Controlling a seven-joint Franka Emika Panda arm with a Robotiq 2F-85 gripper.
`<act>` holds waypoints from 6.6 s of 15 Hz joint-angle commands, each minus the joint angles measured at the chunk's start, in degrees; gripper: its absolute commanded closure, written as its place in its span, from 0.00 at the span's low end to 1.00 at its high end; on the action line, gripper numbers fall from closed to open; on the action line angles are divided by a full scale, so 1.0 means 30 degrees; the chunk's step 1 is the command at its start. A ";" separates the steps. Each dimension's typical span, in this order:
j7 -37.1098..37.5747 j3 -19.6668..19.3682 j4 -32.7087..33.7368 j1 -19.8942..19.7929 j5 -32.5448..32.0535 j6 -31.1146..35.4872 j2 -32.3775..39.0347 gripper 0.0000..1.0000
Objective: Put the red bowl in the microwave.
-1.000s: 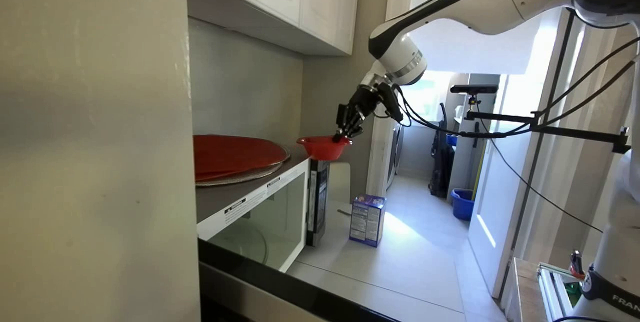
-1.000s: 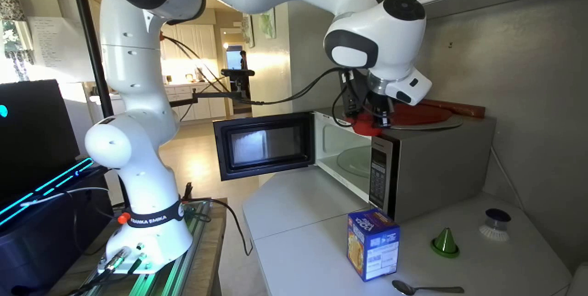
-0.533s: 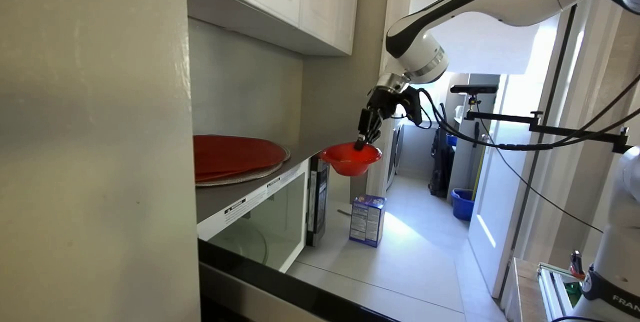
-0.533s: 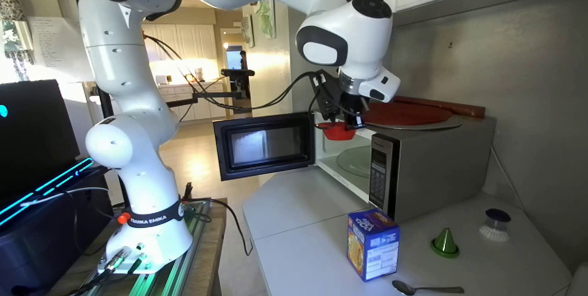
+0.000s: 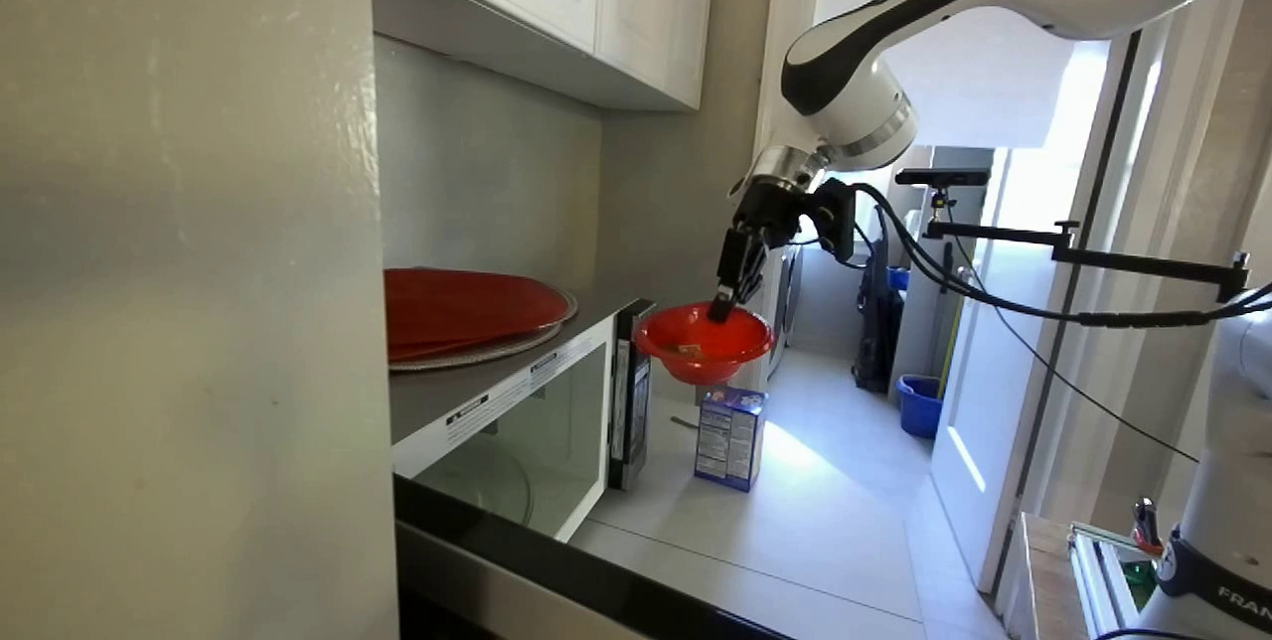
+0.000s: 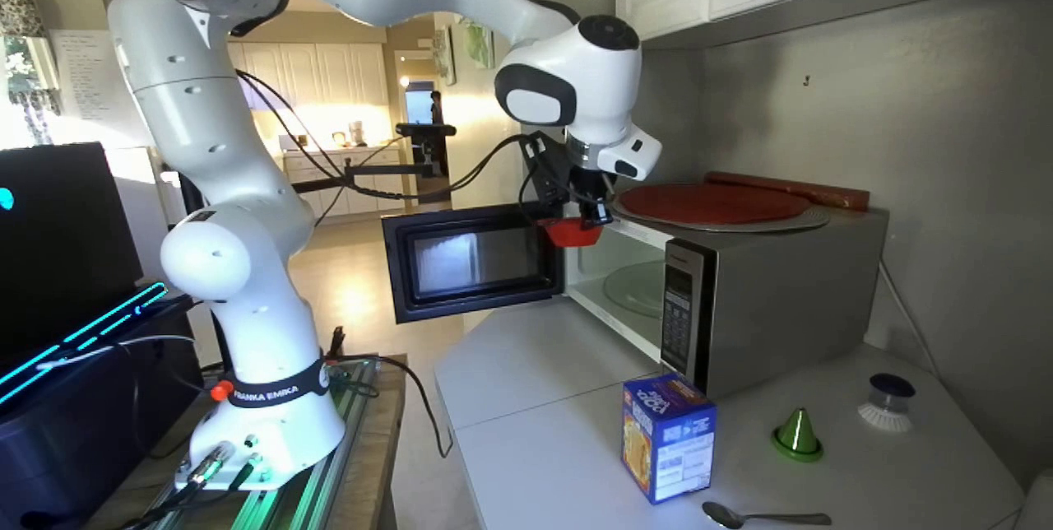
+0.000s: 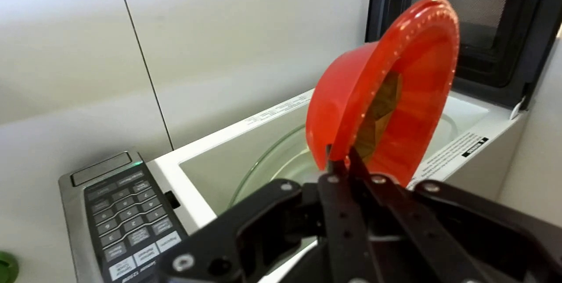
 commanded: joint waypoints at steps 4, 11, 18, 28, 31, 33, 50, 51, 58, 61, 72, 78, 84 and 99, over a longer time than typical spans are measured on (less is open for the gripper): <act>0.4105 0.1553 -0.0508 0.1861 0.2614 0.4884 0.1270 0.99; 0.7673 0.2107 -0.0109 0.2202 0.3854 0.8280 0.4205 0.99; 0.8237 0.2973 -0.0371 0.2707 0.4904 0.9279 0.4626 0.96; 0.8617 0.3777 0.0051 0.3243 0.6933 1.2853 0.6579 0.99; 0.7507 0.4067 0.0405 0.3016 0.8643 1.2792 0.7108 0.99; 0.6714 0.4230 0.0745 0.3025 0.9923 1.2769 0.7457 0.99; -0.5786 0.5094 0.5326 0.3580 2.2863 1.6828 1.1736 0.99; -0.6513 0.5004 0.5579 0.3684 2.3587 1.6864 1.1948 0.99; -1.1030 0.3938 0.7437 0.4976 2.8160 1.6777 1.3045 0.99; -1.2459 0.3239 0.8203 0.5787 2.9628 1.6841 1.3507 0.99; -1.3147 0.2750 0.5970 0.6256 2.9694 1.6312 1.2993 0.08; -1.2926 0.3098 0.3711 0.5764 2.9330 1.5602 1.1413 0.00; -1.2197 0.3853 0.0551 0.5024 2.7890 1.5131 0.8788 0.00; -0.2183 0.3727 -0.8294 0.3665 1.2830 1.4647 0.2292 0.00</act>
